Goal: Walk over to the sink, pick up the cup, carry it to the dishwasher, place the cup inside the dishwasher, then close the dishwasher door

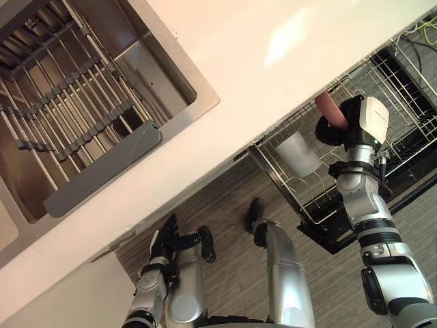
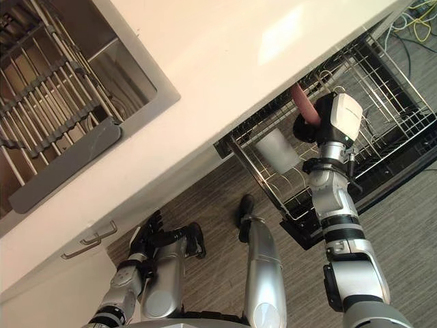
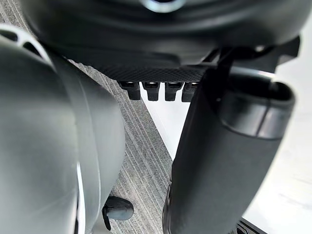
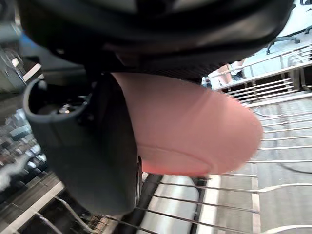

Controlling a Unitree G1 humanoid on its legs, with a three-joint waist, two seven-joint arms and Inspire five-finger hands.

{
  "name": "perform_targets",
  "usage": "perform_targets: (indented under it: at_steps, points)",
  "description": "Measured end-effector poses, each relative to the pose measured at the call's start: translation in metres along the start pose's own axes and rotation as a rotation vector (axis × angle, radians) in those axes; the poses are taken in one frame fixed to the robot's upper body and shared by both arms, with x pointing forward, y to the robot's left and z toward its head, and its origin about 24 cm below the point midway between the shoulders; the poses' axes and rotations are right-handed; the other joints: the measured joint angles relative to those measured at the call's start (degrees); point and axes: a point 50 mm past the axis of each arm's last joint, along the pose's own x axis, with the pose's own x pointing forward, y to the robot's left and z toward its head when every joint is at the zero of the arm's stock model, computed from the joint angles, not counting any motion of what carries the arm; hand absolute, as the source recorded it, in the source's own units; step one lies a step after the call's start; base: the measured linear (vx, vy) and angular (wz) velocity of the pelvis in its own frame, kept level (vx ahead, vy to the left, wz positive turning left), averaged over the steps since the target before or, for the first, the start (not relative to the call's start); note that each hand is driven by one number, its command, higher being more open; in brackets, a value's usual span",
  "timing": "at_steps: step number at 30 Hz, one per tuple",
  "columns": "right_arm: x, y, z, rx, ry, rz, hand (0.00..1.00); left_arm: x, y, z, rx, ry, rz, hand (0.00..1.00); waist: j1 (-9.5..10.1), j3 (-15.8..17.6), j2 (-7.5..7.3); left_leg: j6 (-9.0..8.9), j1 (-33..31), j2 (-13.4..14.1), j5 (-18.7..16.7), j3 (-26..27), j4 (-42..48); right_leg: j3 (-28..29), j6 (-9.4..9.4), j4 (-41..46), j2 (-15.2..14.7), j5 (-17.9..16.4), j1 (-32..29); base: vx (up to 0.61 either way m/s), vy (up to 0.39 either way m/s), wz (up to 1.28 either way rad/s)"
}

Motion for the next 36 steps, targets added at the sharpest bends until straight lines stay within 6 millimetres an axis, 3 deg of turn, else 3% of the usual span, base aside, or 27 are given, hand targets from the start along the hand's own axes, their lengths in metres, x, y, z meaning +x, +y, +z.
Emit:
perform_targets:
  at_steps: [5, 6, 17, 26, 30, 36]
  points:
    - [-0.001, 0.003, -0.005, -0.079, 0.006, 0.007, 0.00, 0.000, 0.000, 0.001, 0.001, -0.006, -0.002, 1.00, 0.30, -0.2, -0.40, 0.00, -0.1, -0.1, 0.0, -0.1, 0.4, 0.0, 0.01, 0.1, -0.3, 0.0, 0.2, -0.01, 0.012, 0.02]
    - [-0.001, 0.003, -0.005, -0.092, 0.004, 0.009, 1.00, 0.000, 0.000, 0.001, 0.001, -0.006, -0.002, 1.00, 0.34, -0.2, -0.46, 0.00, -0.1, -0.1, 0.0, -0.2, 0.5, 0.0, 0.01, 0.1, -0.4, 0.0, 0.2, 0.00, 0.000, 0.00]
    - [-0.021, 0.025, -0.019, -0.152, 0.034, 0.094, 1.00, 0.000, 0.004, 0.002, 0.004, -0.007, 0.007, 1.00, 0.35, -0.8, -1.45, -0.22, -0.3, 0.8, -0.1, -0.4, 1.4, -0.4, -0.14, -0.8, 0.5, 0.5, 0.8, -0.01, -0.001, -0.02]
    - [-0.057, 0.050, -0.030, 0.027, 0.146, 0.179, 1.00, 0.000, 0.004, 0.000, 0.003, 0.000, 0.008, 1.00, 0.38, -1.1, -2.18, -0.40, 3.2, 1.5, 0.0, -0.2, -0.1, -0.6, -0.15, -3.1, 1.5, 1.3, 4.6, 0.00, 0.000, -0.01]
    - [-0.069, 0.046, -0.025, 0.083, 0.119, 0.146, 1.00, -0.001, 0.001, -0.002, -0.005, 0.007, 0.002, 1.00, 0.27, -1.4, -2.68, -0.50, 5.9, 1.8, 0.0, 0.5, -2.1, -0.6, 0.10, -5.2, 2.2, 1.5, 7.1, 0.01, 0.000, -0.05]
    - [-0.091, 0.023, -0.007, 0.205, 0.053, 0.014, 1.00, -0.011, 0.008, -0.018, -0.003, 0.057, 0.023, 1.00, -0.83, -4.7, -5.53, -1.50, 11.5, 1.6, 1.6, 2.5, -8.0, 0.2, -0.23, -9.0, 3.4, 2.2, 11.2, 0.08, -0.003, -0.08]
